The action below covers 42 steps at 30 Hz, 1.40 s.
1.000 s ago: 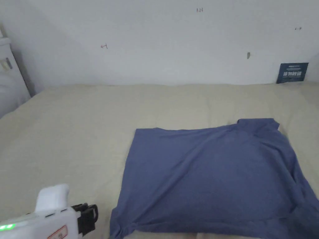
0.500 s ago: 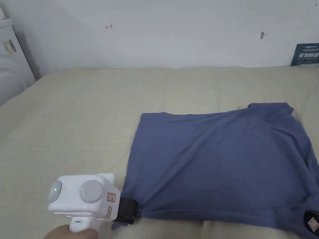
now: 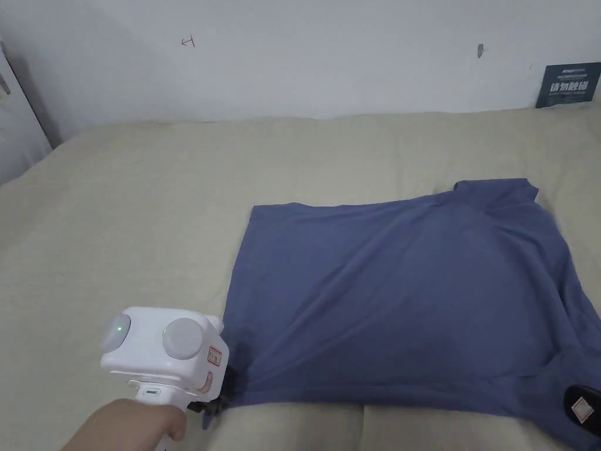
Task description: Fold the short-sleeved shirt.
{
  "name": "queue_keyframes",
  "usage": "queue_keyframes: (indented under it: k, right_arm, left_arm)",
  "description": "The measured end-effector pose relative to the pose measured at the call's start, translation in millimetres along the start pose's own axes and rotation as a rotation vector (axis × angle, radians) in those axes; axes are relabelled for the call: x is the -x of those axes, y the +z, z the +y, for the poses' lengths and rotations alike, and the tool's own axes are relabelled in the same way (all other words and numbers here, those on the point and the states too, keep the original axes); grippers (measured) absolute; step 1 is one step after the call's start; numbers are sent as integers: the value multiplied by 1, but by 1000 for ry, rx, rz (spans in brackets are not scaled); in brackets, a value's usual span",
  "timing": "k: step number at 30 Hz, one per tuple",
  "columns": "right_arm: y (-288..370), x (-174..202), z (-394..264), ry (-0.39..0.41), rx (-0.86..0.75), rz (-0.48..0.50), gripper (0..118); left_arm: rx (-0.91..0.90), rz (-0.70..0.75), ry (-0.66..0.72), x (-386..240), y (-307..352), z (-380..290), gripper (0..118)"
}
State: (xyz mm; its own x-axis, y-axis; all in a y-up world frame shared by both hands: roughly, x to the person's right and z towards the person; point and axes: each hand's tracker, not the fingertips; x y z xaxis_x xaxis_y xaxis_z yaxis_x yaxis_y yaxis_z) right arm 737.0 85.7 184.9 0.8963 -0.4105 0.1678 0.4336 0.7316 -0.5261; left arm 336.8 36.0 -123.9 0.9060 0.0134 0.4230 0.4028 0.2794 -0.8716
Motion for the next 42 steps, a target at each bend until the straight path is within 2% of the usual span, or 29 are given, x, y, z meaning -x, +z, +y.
queue_keyframes:
  k: [2,4,6,9,10,11,12,13,14,17,20,24,25,26,27,28,29,30,31,32,34,39,42]
  right_arm:
    - [2,-6,3,6,-8,-21,4]
    - [5,-16,8,8,1,-33,4]
    - [6,-38,12,6,73,-54,3]
    - [5,-66,18,69,158,-124,3]
    - [3,-71,19,89,181,-135,7]
    - [0,-77,21,113,208,-156,29]
    - [-2,-81,23,138,218,-182,88]
    - [-5,-85,22,151,217,-206,118]
    - [-11,-89,18,157,241,-235,118]
    - [-22,-94,14,212,282,-246,118]
    - [-48,-102,1,315,383,-309,118]
    - [-70,-117,-8,266,447,-282,118]
    - [-71,-119,-9,260,445,-276,111]
    - [-71,-117,-9,274,442,-322,104]
    - [-66,-116,-7,271,433,-299,101]
    - [-62,-115,-8,270,422,-304,91]
    - [-56,-113,-6,286,400,-313,72]
    - [-50,-111,-3,297,361,-298,25]
    - [-48,-109,-1,295,348,-285,13]
    - [-44,-106,2,307,347,-309,13]
    - [-44,-106,7,293,377,-273,13]
    - [-30,-88,10,358,335,-270,13]
    - [-17,-82,12,352,324,-259,13]
  left_arm:
    - [24,6,-82,-7,-2,3,5]
    - [24,7,-75,-9,-2,7,5]
    - [35,-75,6,-3,2,12,5]
    - [6,-84,7,-8,12,13,5]
    - [4,-84,2,-9,13,14,5]
    - [1,-81,-2,-12,14,13,5]
    - [6,-83,-6,-14,15,13,5]
    - [10,-84,-8,-14,15,13,5]
    - [7,-86,-7,-15,17,12,5]
    - [-29,-91,1,-22,25,7,5]
    - [-23,-98,23,-21,22,9,5]
    - [-13,-94,32,-22,16,3,5]
    - [-12,-93,32,-21,15,1,5]
    - [-5,-94,35,-20,13,0,5]
    - [-2,-91,39,-19,12,-3,5]
    - [1,-89,42,-19,11,-5,5]
    - [5,-87,45,-17,10,-6,5]
    - [6,-90,50,-16,10,-7,5]
    - [4,-92,55,-15,12,-8,5]
    - [2,-99,61,-14,14,-9,5]
    - [-5,-110,67,-14,18,-11,5]
    - [-42,-142,86,0,28,-12,5]
    - [-59,-156,110,11,32,-18,5]
